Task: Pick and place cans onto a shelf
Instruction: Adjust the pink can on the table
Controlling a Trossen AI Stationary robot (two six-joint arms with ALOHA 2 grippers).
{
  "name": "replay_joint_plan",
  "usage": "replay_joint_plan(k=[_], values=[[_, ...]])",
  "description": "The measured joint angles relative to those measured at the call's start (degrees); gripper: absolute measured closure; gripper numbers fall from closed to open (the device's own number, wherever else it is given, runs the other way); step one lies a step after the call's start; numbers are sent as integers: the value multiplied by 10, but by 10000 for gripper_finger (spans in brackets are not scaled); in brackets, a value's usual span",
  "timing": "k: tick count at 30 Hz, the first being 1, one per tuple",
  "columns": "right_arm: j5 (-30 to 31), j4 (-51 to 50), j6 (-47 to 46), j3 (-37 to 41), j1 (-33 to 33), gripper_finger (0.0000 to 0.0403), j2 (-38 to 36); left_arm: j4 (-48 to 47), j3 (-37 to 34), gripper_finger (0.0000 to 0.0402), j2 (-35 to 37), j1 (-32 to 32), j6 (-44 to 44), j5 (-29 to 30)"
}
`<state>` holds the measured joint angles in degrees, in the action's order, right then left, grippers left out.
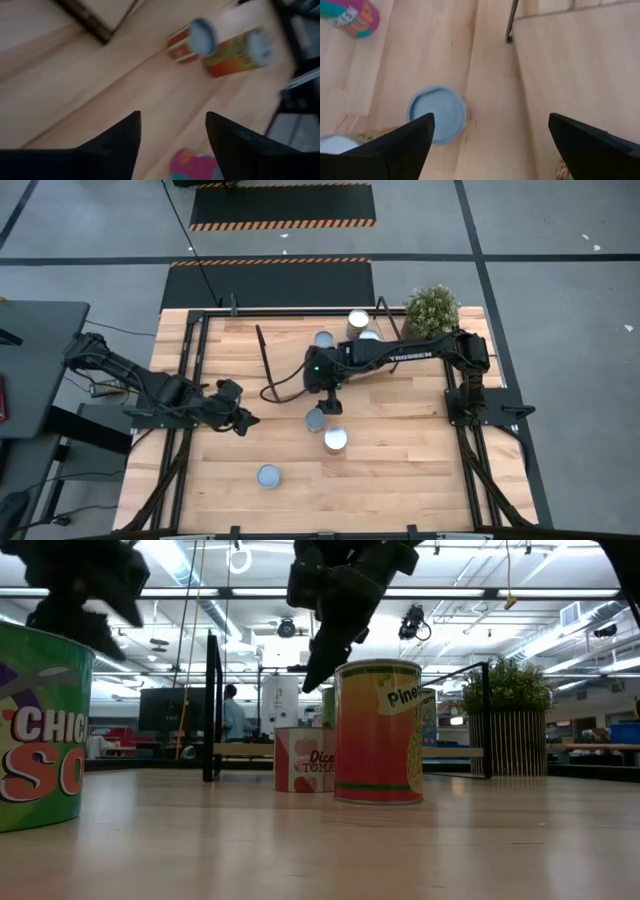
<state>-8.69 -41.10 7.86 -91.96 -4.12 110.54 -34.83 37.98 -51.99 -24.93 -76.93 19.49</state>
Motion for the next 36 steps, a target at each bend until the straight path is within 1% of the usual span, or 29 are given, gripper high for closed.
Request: replay_joint_plan(k=[3,6,9,13,16,19,23,25,30,36], values=[[2,14,3,0,-1,3,0,-38,0,163,-1,4,1,-29],[2,-7,-3,0,3,4,0,-63,0,167,-1,4,-8,-62],[15,-39,-4,0,14,4,0,-74,0,176,-1,4,-49,-88],[51,-68,11,0,35,4,0,-71,0,185,-1,4,-139,-111],[65,-98,23,0,52,4,0,-71,0,183,-1,3,-196,-131],[76,-134,29,0,67,4,0,-62,0,173,-1,3,-230,-144],[79,-162,24,1,72,4,-3,-34,0,155,-2,3,-245,-149],[70,-149,14,8,72,4,-10,-15,0,152,-9,3,-246,-155],[63,-105,-7,63,70,4,-48,26,0,158,-34,-10,-260,-216],[62,2,-23,160,73,4,-113,77,0,175,-66,-46,-271,-219]])
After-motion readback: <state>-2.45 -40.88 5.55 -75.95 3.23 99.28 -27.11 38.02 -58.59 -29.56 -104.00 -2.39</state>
